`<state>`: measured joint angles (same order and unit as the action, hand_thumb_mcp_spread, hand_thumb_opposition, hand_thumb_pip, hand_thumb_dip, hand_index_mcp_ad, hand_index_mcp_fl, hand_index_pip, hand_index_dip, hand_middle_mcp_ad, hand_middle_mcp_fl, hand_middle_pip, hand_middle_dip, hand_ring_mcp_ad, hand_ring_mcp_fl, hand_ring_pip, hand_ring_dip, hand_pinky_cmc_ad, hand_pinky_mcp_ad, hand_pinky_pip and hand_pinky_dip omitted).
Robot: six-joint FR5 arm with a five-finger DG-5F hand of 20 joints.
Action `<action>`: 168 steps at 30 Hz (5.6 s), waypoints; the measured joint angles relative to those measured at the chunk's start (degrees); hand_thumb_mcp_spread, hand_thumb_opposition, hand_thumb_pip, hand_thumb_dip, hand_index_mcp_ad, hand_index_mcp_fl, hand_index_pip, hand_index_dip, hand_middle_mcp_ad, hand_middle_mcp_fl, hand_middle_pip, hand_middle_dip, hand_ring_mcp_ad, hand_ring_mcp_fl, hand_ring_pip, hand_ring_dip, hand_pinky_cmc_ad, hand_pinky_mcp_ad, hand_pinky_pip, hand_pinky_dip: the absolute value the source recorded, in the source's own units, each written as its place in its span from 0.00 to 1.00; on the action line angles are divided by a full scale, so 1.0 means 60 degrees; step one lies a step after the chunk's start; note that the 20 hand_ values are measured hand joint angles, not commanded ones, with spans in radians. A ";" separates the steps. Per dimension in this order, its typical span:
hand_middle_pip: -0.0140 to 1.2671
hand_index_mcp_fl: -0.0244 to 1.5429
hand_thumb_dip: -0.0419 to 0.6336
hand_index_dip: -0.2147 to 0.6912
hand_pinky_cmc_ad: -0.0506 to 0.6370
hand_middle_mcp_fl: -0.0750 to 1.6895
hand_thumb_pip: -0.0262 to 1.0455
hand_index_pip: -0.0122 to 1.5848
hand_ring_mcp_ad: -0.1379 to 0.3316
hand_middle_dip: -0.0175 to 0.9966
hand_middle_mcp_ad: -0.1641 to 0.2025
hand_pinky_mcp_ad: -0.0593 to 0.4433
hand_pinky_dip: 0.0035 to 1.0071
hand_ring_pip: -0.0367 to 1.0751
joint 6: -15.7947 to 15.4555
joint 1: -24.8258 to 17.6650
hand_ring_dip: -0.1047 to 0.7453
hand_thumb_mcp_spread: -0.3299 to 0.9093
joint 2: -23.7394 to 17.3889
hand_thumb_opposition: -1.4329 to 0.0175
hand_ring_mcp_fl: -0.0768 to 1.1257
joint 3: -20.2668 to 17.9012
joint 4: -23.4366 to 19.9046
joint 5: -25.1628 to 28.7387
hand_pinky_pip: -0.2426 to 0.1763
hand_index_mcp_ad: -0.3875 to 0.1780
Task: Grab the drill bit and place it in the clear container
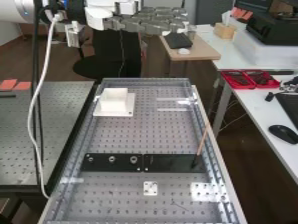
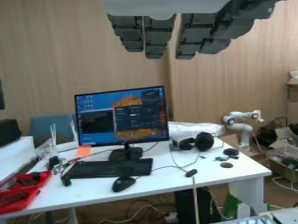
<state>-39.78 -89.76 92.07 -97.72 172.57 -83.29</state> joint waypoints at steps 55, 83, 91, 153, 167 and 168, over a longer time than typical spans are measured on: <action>0.10 0.06 0.28 0.38 0.58 0.05 0.62 0.37 0.78 0.09 0.58 0.48 0.32 0.09 0.1090 0.0586 0.14 0.50 0.2492 0.46 0.06 -0.1581 -0.3450 0.1062 0.25 0.75; 0.10 0.03 0.44 0.62 0.55 0.06 0.63 0.91 0.77 0.19 0.50 0.49 0.25 0.09 0.1469 0.1129 0.14 0.58 0.3737 0.41 0.06 -0.0841 -0.3929 0.0765 0.25 0.73; 0.10 0.03 0.48 0.68 0.55 0.06 0.63 0.95 0.75 0.21 0.49 0.48 0.23 0.09 0.1524 0.1217 0.14 0.59 0.4222 0.40 0.07 -0.0386 -0.3832 0.0605 0.27 0.73; 0.10 0.19 0.48 0.43 0.51 0.21 0.55 0.85 0.75 0.25 0.49 0.48 0.18 0.11 -0.0252 0.1621 0.15 0.66 0.5404 0.39 0.10 0.0248 -0.4802 -0.0509 0.43 0.62; 0.10 0.20 0.48 0.43 0.51 0.22 0.55 0.85 0.72 0.25 0.48 0.45 0.19 0.11 -0.0782 0.1684 0.15 0.68 0.5395 0.39 0.10 0.0284 -0.4641 -0.0830 0.44 0.59; 0.10 0.20 0.48 0.43 0.51 0.22 0.55 0.85 0.72 0.25 0.48 0.45 0.19 0.11 -0.0820 0.1691 0.15 0.68 0.5388 0.39 0.10 0.0276 -0.4636 -0.0864 0.44 0.59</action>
<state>-44.70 -79.62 124.40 -96.07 144.76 -88.48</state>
